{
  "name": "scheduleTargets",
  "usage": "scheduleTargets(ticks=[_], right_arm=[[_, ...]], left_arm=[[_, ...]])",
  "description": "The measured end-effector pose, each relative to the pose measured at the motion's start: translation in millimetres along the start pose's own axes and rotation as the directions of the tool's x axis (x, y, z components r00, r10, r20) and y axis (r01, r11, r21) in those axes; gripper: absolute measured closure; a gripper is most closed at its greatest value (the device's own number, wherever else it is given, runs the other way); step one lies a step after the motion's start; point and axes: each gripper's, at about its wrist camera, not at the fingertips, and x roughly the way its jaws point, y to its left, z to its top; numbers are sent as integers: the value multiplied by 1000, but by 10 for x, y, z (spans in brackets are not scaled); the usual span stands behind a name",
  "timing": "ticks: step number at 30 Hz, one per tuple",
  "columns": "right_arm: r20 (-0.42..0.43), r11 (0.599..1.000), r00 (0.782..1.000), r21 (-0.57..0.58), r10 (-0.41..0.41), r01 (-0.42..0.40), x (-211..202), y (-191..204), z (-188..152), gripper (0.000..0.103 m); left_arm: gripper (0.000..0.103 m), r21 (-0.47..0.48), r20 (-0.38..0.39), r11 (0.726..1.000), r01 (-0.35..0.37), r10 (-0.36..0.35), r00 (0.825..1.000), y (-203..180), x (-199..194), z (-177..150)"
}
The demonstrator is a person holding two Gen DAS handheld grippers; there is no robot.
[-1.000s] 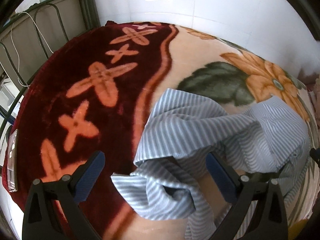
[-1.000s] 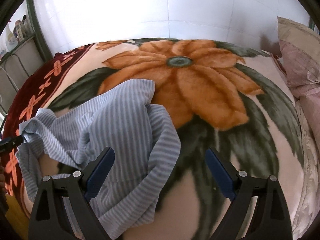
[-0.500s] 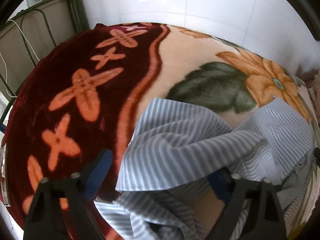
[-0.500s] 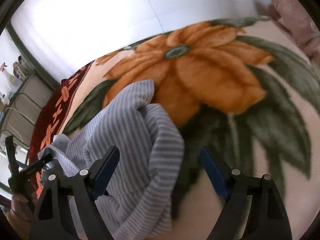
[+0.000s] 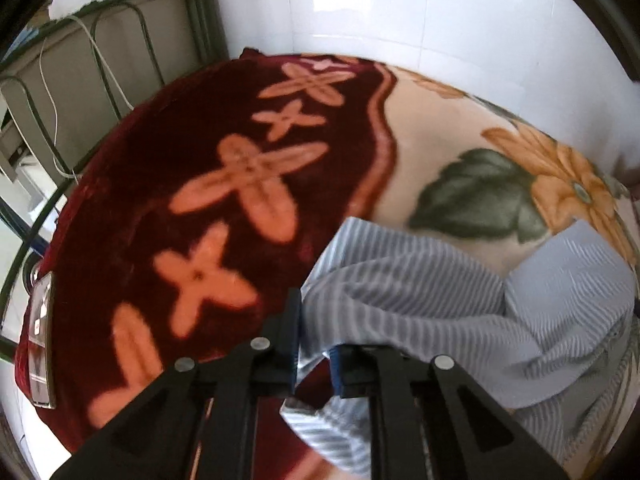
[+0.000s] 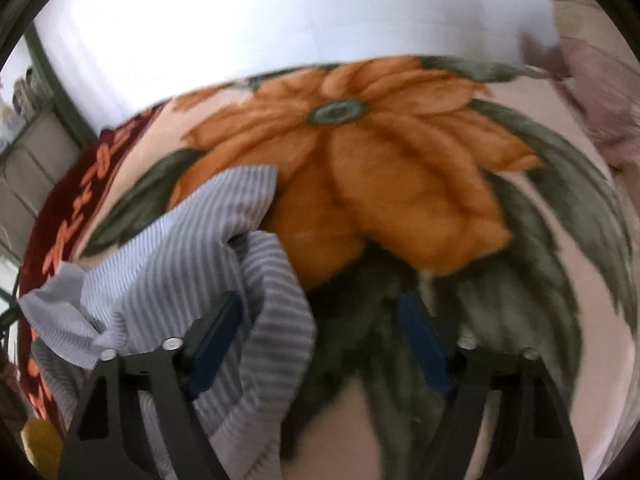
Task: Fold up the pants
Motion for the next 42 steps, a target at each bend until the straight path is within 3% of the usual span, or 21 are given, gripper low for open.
scheduleTargets(ticks=[1, 4, 6, 11, 17, 22, 26, 28, 30, 32, 33, 35, 37, 42], right_arm=[[-14, 1000, 1000, 0, 20, -20, 58, 33, 10, 43], [-35, 995, 994, 28, 101, -100, 58, 81, 32, 87], [-2, 998, 998, 9, 60, -60, -79, 112, 49, 97], [89, 1000, 996, 1, -7, 7, -623, -18, 41, 98], [156, 987, 975, 55, -158, 151, -1334, -486, -126, 98], [77, 970, 968, 66, -238, 234, -1487, -834, -478, 98], [-49, 972, 972, 39, -228, 230, -1322, -928, -782, 98], [-90, 968, 964, 4, -250, 251, -1234, -894, -855, 98], [-68, 957, 954, -37, -291, 289, -1242, -807, -847, 92], [-13, 949, 951, -76, -309, 307, -1312, -689, -768, 70], [16, 947, 951, -88, -310, 310, -1347, -629, -728, 65], [65, 948, 953, -105, -294, 300, -1381, -497, -615, 46], [73, 958, 964, -116, -255, 262, -1310, -379, -466, 40], [23, 973, 982, -137, -185, 186, -818, -221, -186, 40]], left_arm=[[91, 1, -2, 1000, 5, -5, 1000, 12, -14, -16], [91, 11, 14, 1000, 11, -11, 1000, -6, -87, -48], [91, 12, 22, 1000, 14, -14, 1000, -29, -132, -54], [91, 5, 46, 999, 34, -34, 998, -76, -270, -66], [91, -1, 50, 999, 51, -51, 997, -136, -358, -150], [90, 11, 42, 998, 57, -57, 997, -189, -365, -245], [90, -4, 33, 998, 63, -63, 997, -158, -358, -288], [90, -11, 23, 998, 69, -69, 997, -139, -342, -299], [90, -11, 15, 997, 74, -74, 997, -123, -336, -300], [86, -8, 10, 997, 79, -79, 997, -109, -350, -294], [84, -7, 9, 997, 79, -79, 997, -105, -360, -291], [70, -6, 10, 996, 84, -84, 996, -86, -396, -276], [60, -3, 13, 996, 92, -92, 996, -65, -447, -259], [41, 43, 27, 996, 83, -84, 996, -51, -605, -223]])
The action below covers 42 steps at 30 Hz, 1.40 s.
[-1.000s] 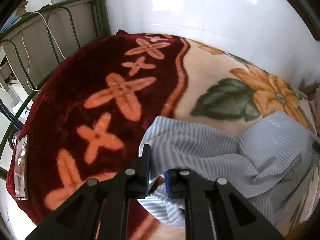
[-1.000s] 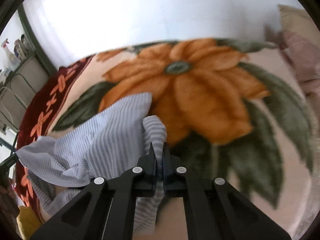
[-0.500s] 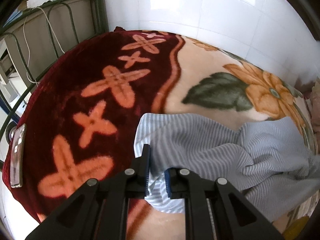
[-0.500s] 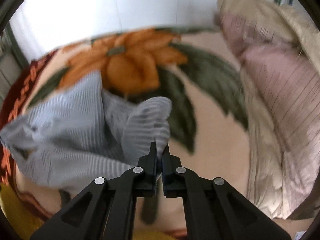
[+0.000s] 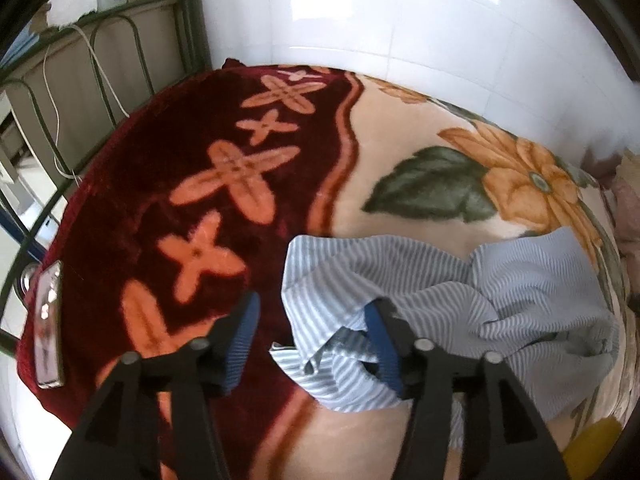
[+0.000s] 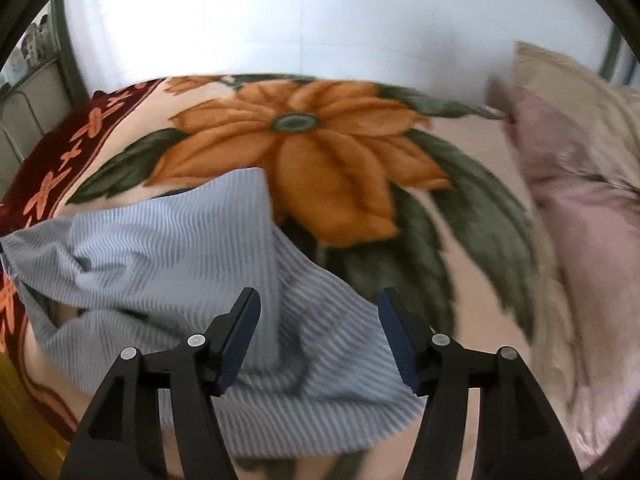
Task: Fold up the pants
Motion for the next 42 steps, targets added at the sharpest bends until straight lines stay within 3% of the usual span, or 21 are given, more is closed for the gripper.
scheduleTargets(ticks=[5, 8, 12, 16, 18, 20, 21, 25, 31, 34, 42], right_arm=[[-78, 992, 989, 22, 126, -125, 518, 194, 245, 40], [-99, 986, 981, 32, 166, -164, 738, 354, 309, 40], [-145, 987, 976, 28, 160, -158, 966, 550, 331, 34], [-162, 996, 984, -45, 72, -81, 1067, 758, 292, 25], [-155, 995, 987, -77, 52, -65, 1049, 851, 254, 35], [-149, 992, 989, -123, 19, -38, 985, 925, 211, 85], [-132, 989, 991, -149, -5, -15, 918, 934, 193, 91], [-68, 989, 998, -146, -18, 8, 620, 755, 189, 93], [1, 977, 983, -106, -185, 184, 241, 172, 202, 93], [-21, 968, 969, -53, -246, 244, 205, -182, 142, 93], [-107, 959, 959, 85, -261, 270, 342, -758, -79, 93]], left_arm=[[29, 39, 2, 998, 43, -43, 999, 0, -139, 10], [27, 8, 2, 994, 105, -105, 994, 48, -178, 5], [26, -89, -13, 988, 127, -129, 992, 181, -20, 70], [26, -135, -13, 982, 132, -135, 991, 258, 121, 96], [27, -139, -13, 983, 118, -121, 993, 272, 180, 106], [27, -143, -13, 984, 110, -113, 994, 282, 214, 102], [27, -147, -14, 984, 104, -108, 994, 284, 230, 102], [27, -148, -14, 983, 108, -111, 994, 268, 245, 111], [27, -127, -4, 986, 108, -110, 994, 192, 202, 143], [27, -119, -4, 987, 111, -113, 994, 133, 201, 163], [26, -79, -39, 986, 146, -149, 988, -190, 375, 226]])
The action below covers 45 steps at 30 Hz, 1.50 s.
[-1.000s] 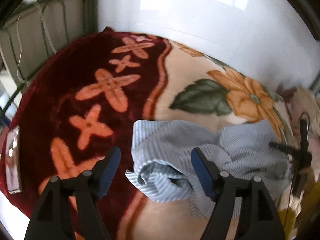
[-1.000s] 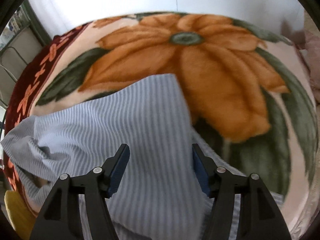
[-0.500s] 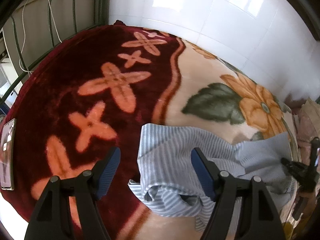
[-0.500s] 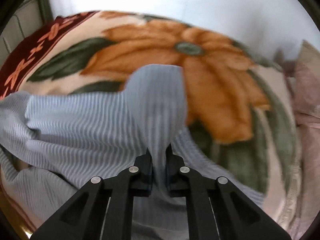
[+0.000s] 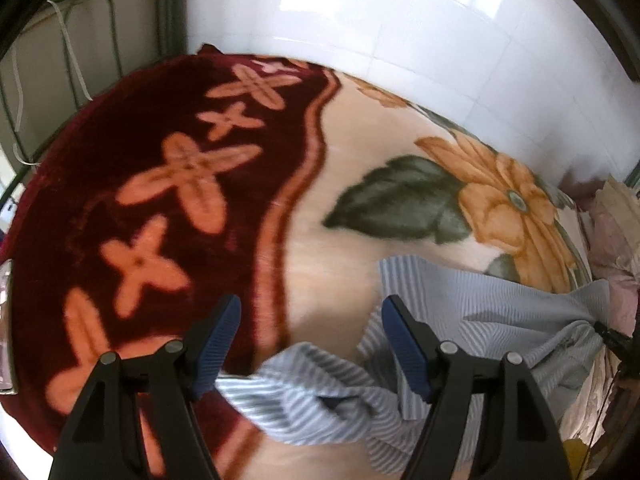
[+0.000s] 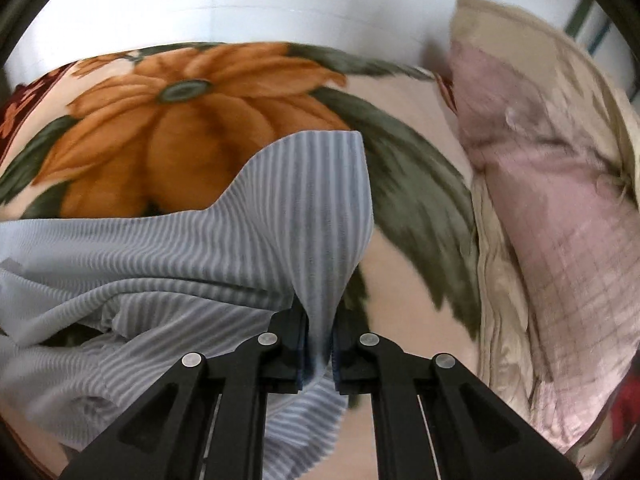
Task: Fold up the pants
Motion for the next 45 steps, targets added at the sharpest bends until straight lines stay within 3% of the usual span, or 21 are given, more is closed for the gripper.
scheduleTargets(ticks=[9, 15, 19, 21, 22, 23, 25, 26, 27, 32, 37, 45], right_arm=[[-38, 991, 990, -2, -135, 135, 152, -246, -145, 93], [-82, 994, 991, 17, -110, 111, 331, -341, -243, 93], [-76, 994, 991, 3, -110, 111, 373, -297, -283, 92], [-76, 994, 991, 5, -108, 109, 373, -286, -284, 92], [-71, 994, 992, 7, -106, 106, 363, -286, -279, 92], [-65, 995, 992, 7, -104, 104, 349, -282, -272, 92], [-56, 995, 993, 6, -100, 100, 318, -291, -259, 92], [-51, 995, 994, 8, -98, 99, 286, -288, -260, 92], [-43, 995, 995, 12, -94, 95, 247, -293, -255, 92], [17, 997, 997, 38, -72, 71, 0, -289, -218, 92], [99, 998, 994, 42, -45, 41, -254, -273, -69, 93], [196, 999, 980, 32, -24, 18, -494, -116, 162, 93]], left_arm=[[26, 82, -90, 996, 36, -29, 996, -408, 383, -83], [26, 148, -146, 987, 61, -39, 989, -580, 536, -233], [26, 168, -167, 985, 28, 0, 986, -666, 682, -255], [28, 132, -176, 991, 3, 21, 984, -668, 765, -242], [39, 112, -179, 994, 9, 12, 984, -672, 791, -245], [60, 92, -184, 995, 27, -9, 983, -680, 818, -252], [73, 98, -188, 995, 27, -8, 982, -721, 839, -275], [84, 107, -182, 994, 31, -11, 983, -742, 824, -285], [89, 117, -179, 992, 43, -21, 984, -764, 796, -291], [94, 124, -81, 991, 42, -32, 996, -737, 415, -183], [95, 122, 51, 992, -42, 36, 998, -506, 28, 103], [95, 136, 87, 978, -158, 147, 985, -100, -37, 401]])
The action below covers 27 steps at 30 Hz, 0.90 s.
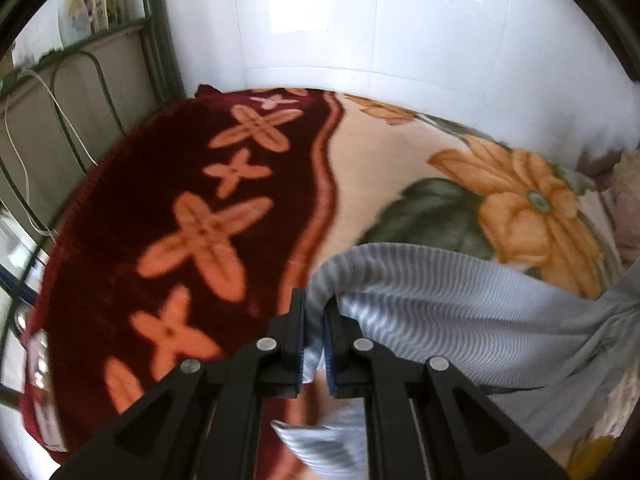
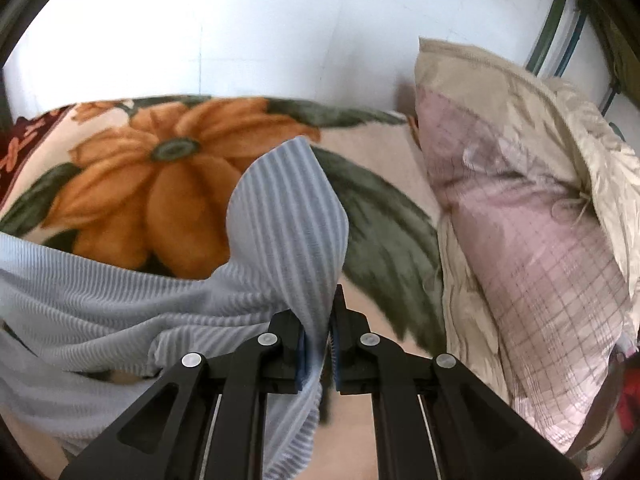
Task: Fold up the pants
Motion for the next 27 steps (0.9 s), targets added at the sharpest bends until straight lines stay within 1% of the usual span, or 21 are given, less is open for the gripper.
scheduleTargets(ticks=[2, 4, 7, 9, 12, 14, 16, 17, 18, 19, 20, 21, 23, 24, 25, 27], right_arm=[[11, 1000, 1000, 9, 7, -7, 9, 19, 64, 93], [20, 1000, 1000, 24, 15, -15, 39, 45, 115, 93], [41, 998, 999, 56, 22, -24, 88, 37, 195, 93], [30, 997, 999, 75, 30, -33, 187, 55, 239, 93], [8, 995, 999, 81, 50, -50, 393, 114, 282, 92], [6, 996, 999, 79, 35, -35, 539, 182, 281, 92], [-18, 997, 999, 78, 30, -29, 683, 250, 278, 92], [-33, 997, 999, 70, 25, -22, 746, 287, 267, 90], [-52, 999, 999, 52, 5, -2, 810, 330, 257, 88], [-58, 999, 998, 42, -9, 11, 829, 350, 240, 84], [-60, 999, 998, 32, -14, 16, 841, 359, 227, 78], [-59, 999, 998, 26, -19, 21, 838, 358, 211, 74], [-52, 999, 998, 24, -21, 23, 802, 312, 184, 62], [-49, 999, 999, 27, -18, 19, 778, 280, 172, 60], [-49, 999, 999, 33, -13, 14, 744, 231, 154, 55], [-44, 999, 999, 46, 2, 0, 683, 161, 135, 50]], left_arm=[[95, 16, -5, 1000, -17, 17, 1000, 71, 21, 39], [95, 12, -10, 999, -37, 38, 999, 145, 64, 78], [95, -35, -1, 997, -65, 65, 998, 317, 104, 160], [95, -71, 0, 995, -64, 64, 998, 433, 144, 208], [95, -80, -49, 995, -67, 63, 997, 518, 358, 276], [95, -58, -84, 995, -76, 71, 994, 500, 555, 300], [94, -26, -105, 996, -91, 87, 991, 438, 717, 298], [89, -10, -113, 995, -97, 95, 989, 402, 781, 286], [86, 4, -121, 994, -114, 113, 986, 369, 854, 276], [81, 12, -126, 991, -131, 132, 983, 345, 918, 260], [74, 16, -129, 990, -141, 142, 982, 332, 957, 246], [70, 13, -127, 990, -140, 140, 982, 326, 976, 224], [48, -1, -120, 993, -122, 121, 985, 334, 959, 183], [43, -8, -113, 994, -112, 111, 987, 344, 934, 160], [39, -10, -106, 994, -110, 109, 988, 356, 900, 138], [37, -4, -102, 993, -118, 118, 988, 384, 846, 106]])
